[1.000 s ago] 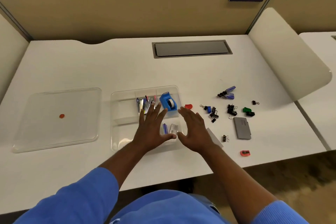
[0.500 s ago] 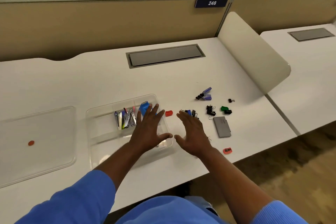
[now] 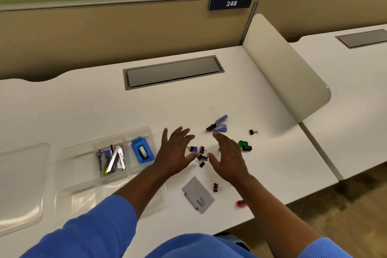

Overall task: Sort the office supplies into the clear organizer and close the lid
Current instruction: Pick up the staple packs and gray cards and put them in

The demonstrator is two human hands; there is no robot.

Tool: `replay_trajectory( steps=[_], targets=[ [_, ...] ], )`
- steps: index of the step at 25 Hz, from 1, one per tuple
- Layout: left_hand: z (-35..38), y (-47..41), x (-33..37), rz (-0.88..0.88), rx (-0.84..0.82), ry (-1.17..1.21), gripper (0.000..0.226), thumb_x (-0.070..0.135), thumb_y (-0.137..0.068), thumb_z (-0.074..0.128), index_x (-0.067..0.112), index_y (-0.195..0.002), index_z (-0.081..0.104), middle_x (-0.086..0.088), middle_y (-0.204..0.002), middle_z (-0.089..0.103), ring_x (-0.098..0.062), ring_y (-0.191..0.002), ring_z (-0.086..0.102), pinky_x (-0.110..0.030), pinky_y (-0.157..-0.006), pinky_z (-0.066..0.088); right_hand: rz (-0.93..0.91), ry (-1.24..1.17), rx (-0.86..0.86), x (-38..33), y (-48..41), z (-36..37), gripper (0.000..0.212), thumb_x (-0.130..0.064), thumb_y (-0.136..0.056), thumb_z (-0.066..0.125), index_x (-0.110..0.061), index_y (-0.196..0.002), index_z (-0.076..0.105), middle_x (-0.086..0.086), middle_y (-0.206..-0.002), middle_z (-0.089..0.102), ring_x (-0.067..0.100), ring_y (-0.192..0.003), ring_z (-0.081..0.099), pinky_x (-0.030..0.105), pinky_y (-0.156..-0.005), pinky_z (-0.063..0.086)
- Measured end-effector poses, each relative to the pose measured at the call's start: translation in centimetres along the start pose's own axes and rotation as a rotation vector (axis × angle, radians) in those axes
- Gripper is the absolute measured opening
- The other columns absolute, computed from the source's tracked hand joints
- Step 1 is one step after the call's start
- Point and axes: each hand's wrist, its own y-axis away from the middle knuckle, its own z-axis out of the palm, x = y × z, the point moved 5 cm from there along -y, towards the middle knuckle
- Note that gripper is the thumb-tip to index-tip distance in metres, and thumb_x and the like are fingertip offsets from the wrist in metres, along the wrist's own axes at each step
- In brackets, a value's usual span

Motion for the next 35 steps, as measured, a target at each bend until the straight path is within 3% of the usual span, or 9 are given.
replay_trajectory(
  steps=[7,12,15,19,22,24,27,31,35],
  targets=[
    [1.9,-7.9,4.4,0.032,0.019,0.086,0.046,0.048,-0.095,0.057,0.025,-0.135,0.058,0.008,-0.141,0.058,-0.015,-0.148,0.029,-0.048,-0.122,-0.010,0.057,-0.017,-0.035,6.3,-6.1,-2.0,0.053,-0.033,-0.097,0.060,-0.017,-0.145,0.047,0.004,-0.147,0.053,0.024,-0.136,0.046,0.037,-0.116,0.031],
    [2.3,-13.2,4.0,-0.186,0.130,0.265,0.026,0.027,-0.100,0.055,0.028,-0.124,0.066,0.009,-0.122,0.068,-0.010,-0.132,0.048,-0.044,-0.124,-0.001,-0.038,0.023,-0.043,8.0,-9.4,-2.3,0.032,-0.019,-0.095,0.063,-0.016,-0.127,0.062,0.003,-0.124,0.067,0.026,-0.117,0.060,0.041,-0.105,0.037],
    [2.6,-16.0,3.8,-0.194,0.093,0.291,0.023,0.029,-0.098,0.059,0.027,-0.118,0.069,0.009,-0.104,0.073,-0.013,-0.107,0.061,-0.038,-0.118,0.020,-0.067,0.006,-0.071,8.8,-10.5,-1.9,0.029,-0.018,-0.093,0.064,-0.019,-0.122,0.065,-0.001,-0.119,0.070,0.022,-0.114,0.061,0.041,-0.101,0.037],
    [3.0,-18.2,3.9,-0.192,0.020,0.360,0.029,0.020,-0.089,0.066,0.025,-0.117,0.071,0.008,-0.089,0.073,-0.014,-0.085,0.066,-0.037,-0.098,0.047,-0.072,-0.005,-0.082,9.7,-11.4,-1.2,0.030,-0.020,-0.092,0.067,-0.019,-0.122,0.065,-0.002,-0.116,0.070,0.022,-0.112,0.061,0.040,-0.097,0.037],
    [3.9,-18.9,4.1,-0.139,-0.109,0.318,0.049,0.015,-0.084,0.067,0.027,-0.131,0.063,0.007,-0.109,0.067,-0.010,-0.094,0.061,-0.039,-0.101,0.045,-0.040,0.025,-0.022,10.8,-11.9,-1.5,0.034,-0.011,-0.088,0.066,-0.017,-0.122,0.065,0.000,-0.120,0.068,0.025,-0.114,0.061,0.042,-0.099,0.038],
    [4.5,-19.3,4.4,-0.081,-0.198,0.243,0.061,0.015,-0.084,0.067,0.028,-0.142,0.053,0.004,-0.132,0.057,-0.014,-0.117,0.055,-0.039,-0.107,0.038,0.025,0.018,0.023,12.0,-12.1,-1.9,0.039,-0.008,-0.087,0.063,-0.016,-0.125,0.063,0.001,-0.130,0.064,0.024,-0.121,0.058,0.040,-0.105,0.035],
    [5.6,-19.9,4.8,-0.011,-0.303,0.163,0.074,0.010,-0.086,0.062,0.031,-0.153,0.036,0.007,-0.161,0.032,-0.017,-0.145,0.031,-0.041,-0.119,0.023,0.067,0.026,0.042,12.8,-12.1,-2.1,0.044,-0.032,-0.090,0.063,-0.019,-0.132,0.058,0.000,-0.137,0.059,0.020,-0.126,0.053,0.037,-0.108,0.034],
    [7.0,-20.4,5.0,0.062,-0.416,0.089,0.086,-0.003,-0.086,0.053,0.038,-0.156,0.024,0.011,-0.164,0.025,-0.018,-0.152,0.017,-0.044,-0.122,0.011,0.131,0.090,0.038,12.4,-12.1,-1.3,0.065,-0.060,-0.085,0.065,-0.019,-0.134,0.055,-0.001,-0.136,0.058,0.019,-0.123,0.054,0.038,-0.103,0.037],
    [6.9,-20.5,4.0,0.067,-0.391,0.025,0.074,0.005,-0.091,0.058,0.037,-0.153,0.032,-0.002,-0.157,0.040,-0.023,-0.149,0.027,-0.041,-0.118,0.020,0.126,0.085,0.071,11.8,-12.5,-1.0,0.060,-0.053,-0.086,0.066,-0.018,-0.134,0.055,0.000,-0.130,0.060,0.021,-0.117,0.056,0.039,-0.099,0.037]
  ],
)
